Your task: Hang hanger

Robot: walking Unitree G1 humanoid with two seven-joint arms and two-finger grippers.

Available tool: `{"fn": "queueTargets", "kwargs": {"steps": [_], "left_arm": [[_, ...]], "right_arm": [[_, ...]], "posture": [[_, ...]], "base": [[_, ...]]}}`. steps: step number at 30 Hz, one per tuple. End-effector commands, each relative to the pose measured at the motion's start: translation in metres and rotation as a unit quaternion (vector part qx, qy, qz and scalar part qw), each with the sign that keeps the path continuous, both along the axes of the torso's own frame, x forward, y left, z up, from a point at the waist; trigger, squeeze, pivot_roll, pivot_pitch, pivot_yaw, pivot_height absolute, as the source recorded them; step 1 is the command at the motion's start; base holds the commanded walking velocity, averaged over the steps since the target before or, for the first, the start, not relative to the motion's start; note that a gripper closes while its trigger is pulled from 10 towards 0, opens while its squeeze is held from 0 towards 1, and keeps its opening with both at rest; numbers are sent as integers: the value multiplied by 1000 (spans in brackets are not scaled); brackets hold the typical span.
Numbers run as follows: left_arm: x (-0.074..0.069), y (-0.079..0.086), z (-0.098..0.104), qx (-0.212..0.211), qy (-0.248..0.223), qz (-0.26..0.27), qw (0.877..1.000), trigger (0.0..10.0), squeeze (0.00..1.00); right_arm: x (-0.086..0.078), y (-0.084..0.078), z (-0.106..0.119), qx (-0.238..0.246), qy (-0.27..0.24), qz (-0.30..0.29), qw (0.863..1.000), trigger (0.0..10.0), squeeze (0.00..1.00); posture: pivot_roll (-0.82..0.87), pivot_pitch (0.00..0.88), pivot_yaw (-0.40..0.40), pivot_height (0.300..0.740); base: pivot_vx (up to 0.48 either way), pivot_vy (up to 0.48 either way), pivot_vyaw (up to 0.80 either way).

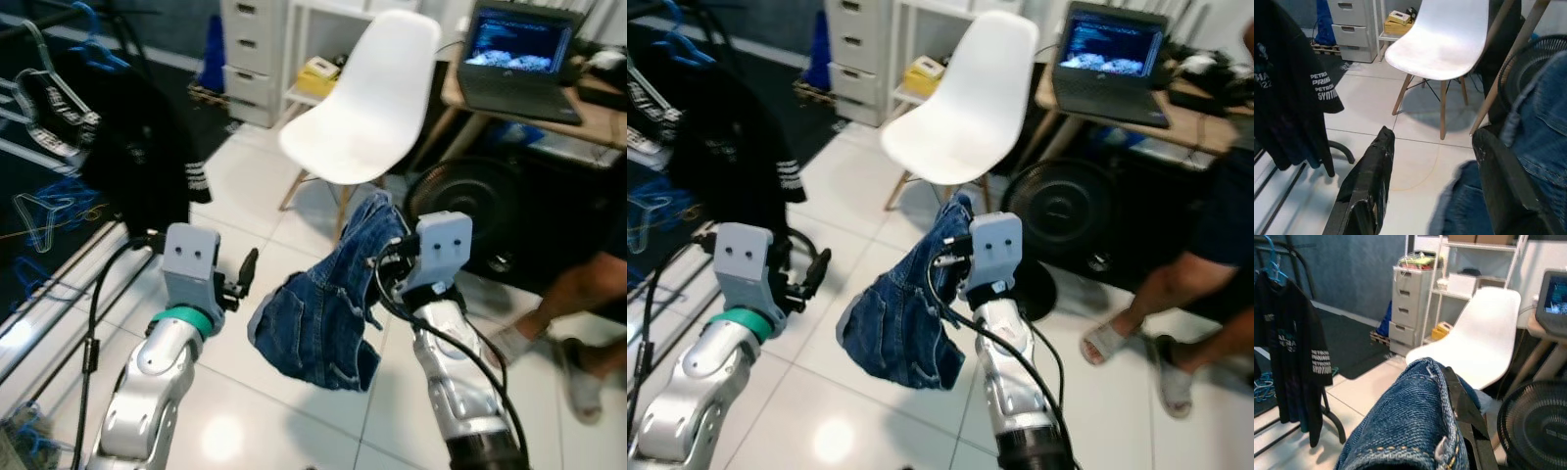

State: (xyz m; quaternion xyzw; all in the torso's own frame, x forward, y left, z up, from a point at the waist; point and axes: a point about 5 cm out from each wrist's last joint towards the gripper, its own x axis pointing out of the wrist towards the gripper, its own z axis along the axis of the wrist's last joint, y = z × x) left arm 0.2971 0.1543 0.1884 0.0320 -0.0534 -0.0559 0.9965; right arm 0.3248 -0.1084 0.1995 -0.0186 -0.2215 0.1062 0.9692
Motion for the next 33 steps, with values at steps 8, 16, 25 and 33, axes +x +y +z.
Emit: {"fn": "queueTargets", "kwargs": {"steps": [8,16,25,33], "left_arm": [[1,0,-4,5,8,6,1000,10000,0],[2,6,-6,11,10,17,1000,10000,0],[4,14,-6,16,4,36,999,10000,0],[11,3,-7,15,5,15,1000,10000,0]], "right_arm": [[0,-5,5,4,-10,-6,1000,10000,0],[4,-7,3,1,-5,-6,1000,10000,0],[7,-11,2,-11,-2,-7,1000,10000,0],[8,-16,3,-13,-3,-20,1000,10000,0]], "posture": [[-42,113,20,740],[-39,90,0,740],[-59,73,5,740],[-103,75,1,740]], "base": [[0,0,-800],[0,0,-800],[0,0,-800],[0,0,-800]]}}
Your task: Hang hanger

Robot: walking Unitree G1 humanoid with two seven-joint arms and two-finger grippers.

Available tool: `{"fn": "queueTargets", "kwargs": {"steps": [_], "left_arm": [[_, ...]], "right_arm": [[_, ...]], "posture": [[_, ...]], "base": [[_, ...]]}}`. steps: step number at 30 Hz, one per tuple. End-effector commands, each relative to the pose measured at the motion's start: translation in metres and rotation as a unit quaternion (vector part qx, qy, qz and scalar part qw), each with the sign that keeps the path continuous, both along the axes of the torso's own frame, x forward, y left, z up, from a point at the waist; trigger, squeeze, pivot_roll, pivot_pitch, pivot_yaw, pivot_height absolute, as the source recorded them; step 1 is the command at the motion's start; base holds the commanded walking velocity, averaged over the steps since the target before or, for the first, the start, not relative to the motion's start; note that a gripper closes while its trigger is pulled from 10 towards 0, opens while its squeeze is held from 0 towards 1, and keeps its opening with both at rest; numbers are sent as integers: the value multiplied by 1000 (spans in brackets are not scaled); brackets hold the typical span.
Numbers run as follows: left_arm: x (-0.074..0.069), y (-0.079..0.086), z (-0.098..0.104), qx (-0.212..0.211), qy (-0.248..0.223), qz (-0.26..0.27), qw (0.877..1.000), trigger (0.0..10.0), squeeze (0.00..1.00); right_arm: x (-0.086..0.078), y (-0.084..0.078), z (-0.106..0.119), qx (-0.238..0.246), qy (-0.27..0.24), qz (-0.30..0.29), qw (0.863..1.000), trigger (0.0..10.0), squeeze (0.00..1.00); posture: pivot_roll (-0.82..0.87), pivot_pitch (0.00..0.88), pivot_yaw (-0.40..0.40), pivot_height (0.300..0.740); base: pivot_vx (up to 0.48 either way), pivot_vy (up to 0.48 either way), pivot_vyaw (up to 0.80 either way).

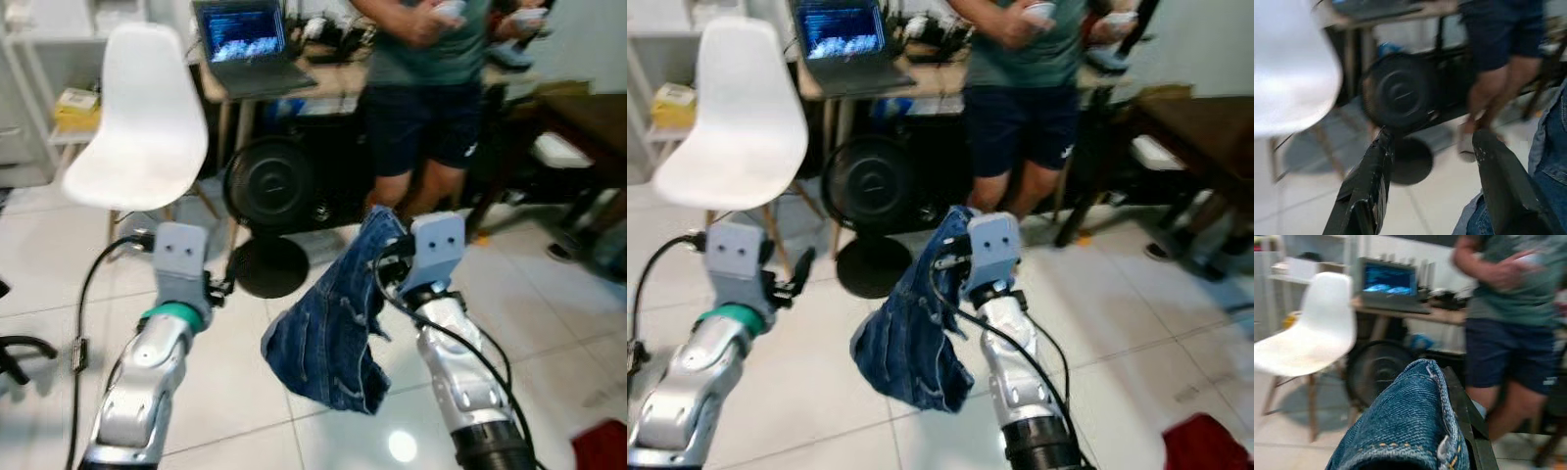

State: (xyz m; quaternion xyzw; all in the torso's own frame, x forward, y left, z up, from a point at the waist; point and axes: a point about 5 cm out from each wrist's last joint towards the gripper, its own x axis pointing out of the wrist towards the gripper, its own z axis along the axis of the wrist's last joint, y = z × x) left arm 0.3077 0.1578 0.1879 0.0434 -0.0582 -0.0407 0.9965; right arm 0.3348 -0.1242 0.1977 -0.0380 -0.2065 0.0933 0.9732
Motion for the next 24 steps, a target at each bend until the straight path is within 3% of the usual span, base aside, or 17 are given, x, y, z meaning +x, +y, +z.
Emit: {"fn": "queueTargets", "kwargs": {"steps": [1,17,24], "left_arm": [[3,-2,-8,2,10,-1,1000,10000,0],[3,-1,-9,-3,6,8,1000,10000,0],[3,1,-6,-3,0,10,1000,10000,0]], "right_arm": [[-3,-2,4,0,-15,-2,1000,10000,0],[1,-2,2,-3,-13,-3,1000,10000,0],[-2,-16,-1,-7,-8,-23,1000,10000,0]], "posture": [[-101,68,-2,740],[-90,61,-2,740],[-85,85,-3,740]], "base": [[0,0,-800],[0,0,-800],[0,0,-800]]}}
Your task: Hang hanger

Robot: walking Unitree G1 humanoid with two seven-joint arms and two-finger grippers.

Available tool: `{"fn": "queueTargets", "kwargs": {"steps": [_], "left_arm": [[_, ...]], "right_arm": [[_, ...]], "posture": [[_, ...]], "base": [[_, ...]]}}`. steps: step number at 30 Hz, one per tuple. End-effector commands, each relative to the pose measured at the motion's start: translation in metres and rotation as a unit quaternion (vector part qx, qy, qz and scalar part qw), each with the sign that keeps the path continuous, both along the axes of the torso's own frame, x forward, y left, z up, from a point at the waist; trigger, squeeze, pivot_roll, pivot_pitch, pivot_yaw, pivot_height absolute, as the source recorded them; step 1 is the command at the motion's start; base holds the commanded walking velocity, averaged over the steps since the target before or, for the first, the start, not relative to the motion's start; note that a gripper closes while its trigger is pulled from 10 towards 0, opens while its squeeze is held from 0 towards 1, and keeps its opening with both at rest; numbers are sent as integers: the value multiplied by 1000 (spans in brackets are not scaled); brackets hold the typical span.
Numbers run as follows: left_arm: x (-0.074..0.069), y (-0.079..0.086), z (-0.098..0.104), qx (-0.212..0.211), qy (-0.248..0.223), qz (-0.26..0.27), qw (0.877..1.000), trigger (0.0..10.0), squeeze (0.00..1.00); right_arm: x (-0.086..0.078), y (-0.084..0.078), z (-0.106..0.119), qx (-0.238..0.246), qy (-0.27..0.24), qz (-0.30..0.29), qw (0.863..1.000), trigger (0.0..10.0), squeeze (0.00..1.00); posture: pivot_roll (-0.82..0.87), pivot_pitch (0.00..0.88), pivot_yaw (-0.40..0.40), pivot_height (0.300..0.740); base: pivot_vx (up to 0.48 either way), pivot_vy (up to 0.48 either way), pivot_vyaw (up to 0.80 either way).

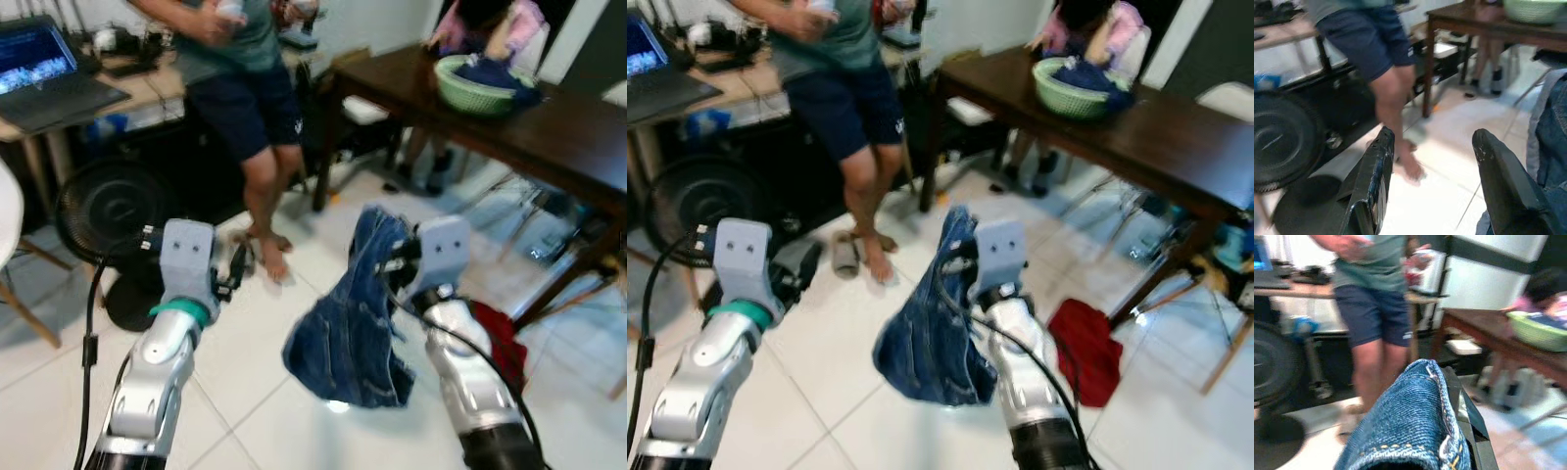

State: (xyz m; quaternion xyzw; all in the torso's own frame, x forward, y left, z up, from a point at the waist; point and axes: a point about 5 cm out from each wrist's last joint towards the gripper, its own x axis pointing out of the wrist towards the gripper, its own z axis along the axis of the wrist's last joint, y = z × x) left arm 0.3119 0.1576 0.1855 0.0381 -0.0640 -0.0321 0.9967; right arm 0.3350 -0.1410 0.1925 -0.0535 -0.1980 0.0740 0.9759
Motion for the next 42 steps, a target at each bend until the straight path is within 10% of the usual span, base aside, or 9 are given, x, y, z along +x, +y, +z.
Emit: {"fn": "queueTargets", "kwargs": {"steps": [1,14,17,21,42], "left_arm": [[-2,2,-3,3,5,2,1000,10000,0],[-5,8,-11,31,12,13,999,10000,0],[-5,10,-2,122,-27,-17,992,10000,0],[-2,11,3,134,-32,-31,990,10000,0],[1,12,9,106,-39,-21,993,10000,0]], "right_arm": [[-2,-2,3,3,-12,-5,1000,10000,0],[-2,-2,-3,-7,-7,-6,1000,10000,0],[-3,6,-7,-3,-18,-16,1000,10000,0],[-2,9,-5,0,-27,-23,999,10000,0],[-1,15,-8,5,-28,-19,999,10000,0]], "posture": [[-85,85,-3,740],[-57,76,16,740],[-28,61,95,740],[-31,60,137,740],[-14,85,96,740]], "base": [[0,0,-800],[0,0,-800],[0,0,-800],[0,0,-800],[0,0,-800]]}}
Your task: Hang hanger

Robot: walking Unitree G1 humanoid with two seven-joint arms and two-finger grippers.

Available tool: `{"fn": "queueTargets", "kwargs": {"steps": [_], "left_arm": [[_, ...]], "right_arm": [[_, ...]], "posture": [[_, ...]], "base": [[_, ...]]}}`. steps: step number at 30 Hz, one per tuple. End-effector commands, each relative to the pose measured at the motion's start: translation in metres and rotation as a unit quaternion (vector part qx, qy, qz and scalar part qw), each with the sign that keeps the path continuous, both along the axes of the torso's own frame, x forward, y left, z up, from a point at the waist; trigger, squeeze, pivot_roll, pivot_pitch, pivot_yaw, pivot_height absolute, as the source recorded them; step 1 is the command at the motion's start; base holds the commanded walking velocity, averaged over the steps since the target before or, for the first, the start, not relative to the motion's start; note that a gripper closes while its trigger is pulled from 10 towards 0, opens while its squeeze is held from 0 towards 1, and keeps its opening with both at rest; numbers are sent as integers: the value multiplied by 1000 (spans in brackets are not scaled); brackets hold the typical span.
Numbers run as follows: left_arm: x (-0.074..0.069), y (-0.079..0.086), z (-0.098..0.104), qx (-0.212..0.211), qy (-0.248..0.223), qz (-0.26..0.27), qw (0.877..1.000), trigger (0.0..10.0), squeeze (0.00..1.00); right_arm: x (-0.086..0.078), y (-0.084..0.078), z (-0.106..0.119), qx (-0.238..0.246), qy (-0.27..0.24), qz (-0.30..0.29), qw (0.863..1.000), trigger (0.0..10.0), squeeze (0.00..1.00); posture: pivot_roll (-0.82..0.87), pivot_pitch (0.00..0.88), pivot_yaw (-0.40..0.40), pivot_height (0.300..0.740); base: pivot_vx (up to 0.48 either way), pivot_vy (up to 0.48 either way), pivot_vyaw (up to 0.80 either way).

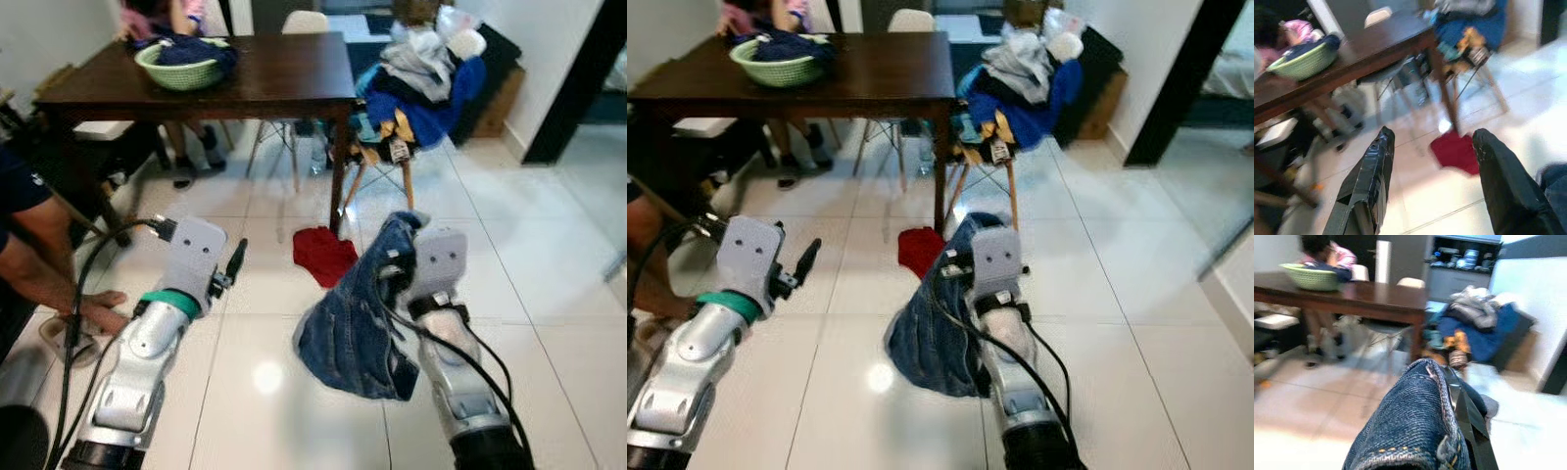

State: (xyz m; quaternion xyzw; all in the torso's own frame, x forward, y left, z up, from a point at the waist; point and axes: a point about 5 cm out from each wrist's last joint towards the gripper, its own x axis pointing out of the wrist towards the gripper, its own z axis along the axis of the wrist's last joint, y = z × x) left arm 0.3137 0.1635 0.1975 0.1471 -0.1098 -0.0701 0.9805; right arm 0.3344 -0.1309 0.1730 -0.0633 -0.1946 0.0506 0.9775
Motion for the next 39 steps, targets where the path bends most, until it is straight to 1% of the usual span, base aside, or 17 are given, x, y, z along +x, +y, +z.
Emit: {"fn": "queueTargets", "kwargs": {"steps": [1,5,7,15,17,23,27,31,36,39], "left_arm": [[-1,6,-3,-4,9,13,1000,10000,0],[-1,6,-3,-13,10,16,1000,10000,0],[0,3,-2,-19,8,16,1000,10000,0],[1,-2,-3,-25,5,17,1000,10000,0],[-1,-2,-5,-29,5,20,999,10000,0],[-2,0,-4,-32,1,26,999,10000,0],[-1,1,4,-21,-23,28,999,10000,0],[0,0,3,-23,-24,30,999,10000,0],[4,-2,2,-24,-24,28,999,10000,0],[9,-2,7,-25,-33,31,999,10000,0]], "right_arm": [[-1,5,12,9,-30,6,999,10000,0],[-1,5,11,17,-27,7,999,10000,0],[0,0,12,27,-24,3,999,10000,0],[1,-3,14,26,-26,0,999,10000,0],[2,-1,16,19,-32,4,999,10000,0],[3,1,19,17,-42,10,999,10000,0],[6,4,25,17,-58,21,998,10000,0],[5,5,23,8,-57,27,998,10000,0],[8,3,23,3,-56,27,998,10000,0],[16,-2,30,-3,-63,25,998,10000,0]], "posture": [[-14,85,96,740],[-20,85,89,740],[-20,82,87,740],[-24,78,72,740],[-15,79,59,740],[2,64,54,740],[12,50,42,740],[8,41,39,740],[17,30,32,740],[42,7,18,740]], "base": [[0,0,-800],[0,0,-800],[0,0,-800],[0,0,-781],[0,0,0],[0,0,0],[0,0,0],[0,0,0],[0,0,0],[0,0,0]]}}
